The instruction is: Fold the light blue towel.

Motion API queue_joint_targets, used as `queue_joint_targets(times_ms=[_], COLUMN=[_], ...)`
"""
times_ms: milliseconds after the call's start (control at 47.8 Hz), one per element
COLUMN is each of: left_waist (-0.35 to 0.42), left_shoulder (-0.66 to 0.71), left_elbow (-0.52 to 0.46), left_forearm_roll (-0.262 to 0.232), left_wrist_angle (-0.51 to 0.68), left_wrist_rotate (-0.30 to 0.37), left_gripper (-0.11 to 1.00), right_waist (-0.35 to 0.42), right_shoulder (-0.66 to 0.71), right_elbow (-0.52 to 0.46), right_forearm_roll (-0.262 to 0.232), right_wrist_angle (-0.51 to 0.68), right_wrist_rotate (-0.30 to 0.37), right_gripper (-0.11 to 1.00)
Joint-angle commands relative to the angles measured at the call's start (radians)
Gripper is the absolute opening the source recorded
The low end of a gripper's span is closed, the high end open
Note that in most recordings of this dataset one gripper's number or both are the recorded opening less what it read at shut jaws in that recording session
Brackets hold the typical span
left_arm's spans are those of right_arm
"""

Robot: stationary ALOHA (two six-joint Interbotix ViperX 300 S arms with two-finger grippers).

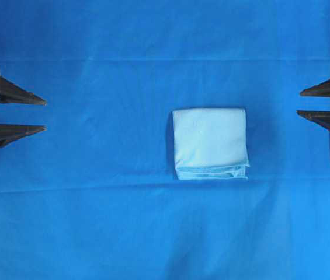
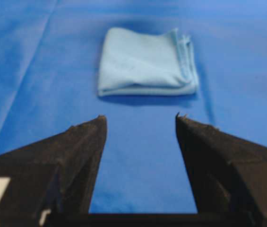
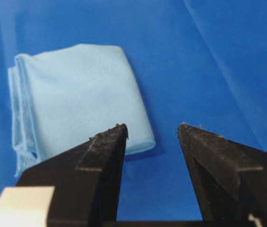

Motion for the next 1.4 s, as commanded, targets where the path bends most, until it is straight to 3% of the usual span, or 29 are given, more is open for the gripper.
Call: queue_joint_targets(times_ms=[0,503,921,1382], left_waist=[0.003,0.003,0.003,0.003], left_shoulder=[-0.003,-0.006,-0.009,-0.008], left_elbow=[-0.005,-0.006,-0.008,-0.006], left_forearm_roll=[0.000,0.000,0.000,0.000], left_wrist_angle=[-0.003,0.011,0.020,0.025], left_wrist_rotate=[-0.002,0.000,0.009,0.008], left_gripper=[0.53,0.53,0.54,0.53], right_waist=[-0.006,-0.017,-0.195,-0.196], right_shoulder=[0.006,0.006,0.017,0.025], right_elbow=[-0.012,-0.012,-0.003,0.003], right_forearm_roll=[-0.005,-0.005,-0.006,-0.005], right_wrist_angle=[-0.006,-0.005,-0.114,-0.118], right_wrist_rotate=[0.002,0.003,-0.003,-0.002], right_gripper=[0.54,0.54,0.54,0.54])
